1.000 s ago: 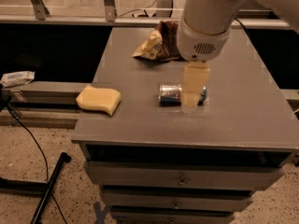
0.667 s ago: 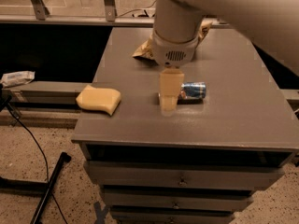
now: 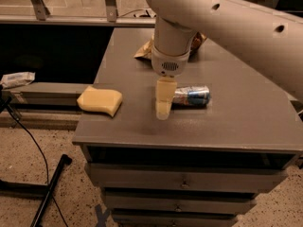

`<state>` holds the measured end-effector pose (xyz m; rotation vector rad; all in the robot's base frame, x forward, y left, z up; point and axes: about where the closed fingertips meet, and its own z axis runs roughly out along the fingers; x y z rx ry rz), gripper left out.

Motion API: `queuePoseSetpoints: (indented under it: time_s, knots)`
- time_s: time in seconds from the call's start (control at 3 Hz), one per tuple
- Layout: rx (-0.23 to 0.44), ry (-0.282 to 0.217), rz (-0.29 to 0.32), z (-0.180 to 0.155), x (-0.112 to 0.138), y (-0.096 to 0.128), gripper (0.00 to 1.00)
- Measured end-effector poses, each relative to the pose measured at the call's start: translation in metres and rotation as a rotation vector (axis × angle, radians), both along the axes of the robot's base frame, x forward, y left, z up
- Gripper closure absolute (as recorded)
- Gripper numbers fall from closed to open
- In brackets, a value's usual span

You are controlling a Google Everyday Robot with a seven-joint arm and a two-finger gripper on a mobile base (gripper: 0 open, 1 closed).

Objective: Place redbull can upright

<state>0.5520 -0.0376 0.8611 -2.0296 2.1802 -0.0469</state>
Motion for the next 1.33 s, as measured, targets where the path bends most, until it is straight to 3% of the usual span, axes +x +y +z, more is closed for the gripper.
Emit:
queuePoseSetpoints:
  time_s: [0.67, 1.33]
  knots:
    - [0.022, 0.030, -0.078, -0.028, 0.017, -0.025, 0.00]
    - [0.044, 0.035, -0.094, -0.035, 0.021, -0.031, 0.00]
